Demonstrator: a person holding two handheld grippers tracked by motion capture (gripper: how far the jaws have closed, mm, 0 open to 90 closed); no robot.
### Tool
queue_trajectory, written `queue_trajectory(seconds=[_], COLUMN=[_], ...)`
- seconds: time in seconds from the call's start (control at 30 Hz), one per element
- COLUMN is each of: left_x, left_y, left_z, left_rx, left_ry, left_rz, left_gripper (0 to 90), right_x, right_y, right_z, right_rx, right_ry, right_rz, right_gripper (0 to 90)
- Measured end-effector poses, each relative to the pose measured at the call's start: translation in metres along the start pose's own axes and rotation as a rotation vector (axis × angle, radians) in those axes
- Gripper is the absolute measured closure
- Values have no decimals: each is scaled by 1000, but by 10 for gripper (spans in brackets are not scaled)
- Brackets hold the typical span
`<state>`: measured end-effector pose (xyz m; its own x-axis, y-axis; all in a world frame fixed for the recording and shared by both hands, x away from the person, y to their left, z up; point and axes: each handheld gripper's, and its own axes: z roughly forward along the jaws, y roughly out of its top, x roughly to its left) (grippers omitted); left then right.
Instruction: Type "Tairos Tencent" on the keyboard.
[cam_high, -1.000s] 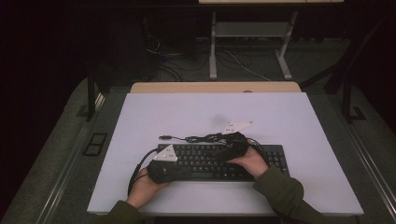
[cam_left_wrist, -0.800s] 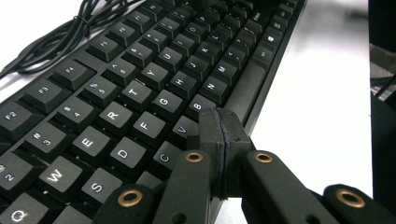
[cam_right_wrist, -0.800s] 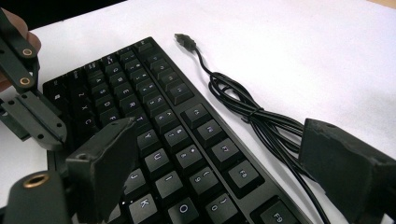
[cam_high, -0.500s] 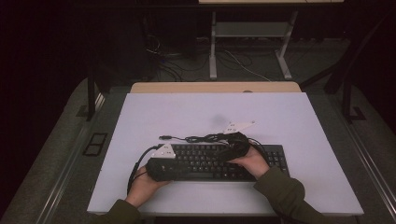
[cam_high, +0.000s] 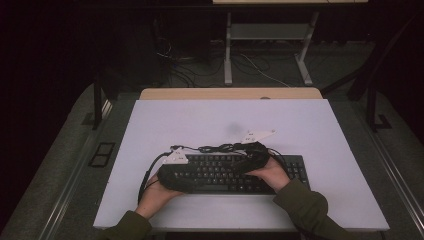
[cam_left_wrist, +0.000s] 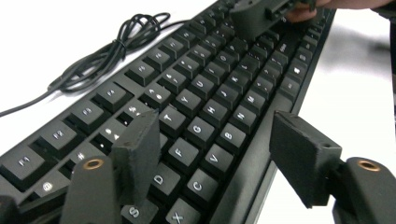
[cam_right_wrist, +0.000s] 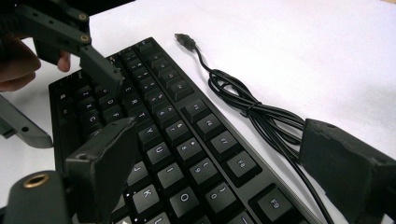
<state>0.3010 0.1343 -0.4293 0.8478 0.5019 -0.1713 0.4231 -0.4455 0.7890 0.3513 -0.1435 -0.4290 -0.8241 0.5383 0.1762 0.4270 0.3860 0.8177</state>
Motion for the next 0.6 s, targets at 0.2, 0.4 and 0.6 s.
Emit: queue_trajectory(seconds=[0.2, 0.4, 0.6], left_x=[2, 5, 8], left_y=[2, 2, 3], left_z=[3, 3, 4], left_rx=[-8, -14, -25], left_ry=[15, 21, 16], left_rz=[-3, -7, -9], left_gripper=[216, 151, 151], right_x=[1, 3, 4], right_y=[-1, -3, -10], right_z=[-5, -10, -17], right_rx=[13, 27, 39], right_ry=[6, 24, 43], right_rz=[-5, -11, -12], right_gripper=[115, 117, 175])
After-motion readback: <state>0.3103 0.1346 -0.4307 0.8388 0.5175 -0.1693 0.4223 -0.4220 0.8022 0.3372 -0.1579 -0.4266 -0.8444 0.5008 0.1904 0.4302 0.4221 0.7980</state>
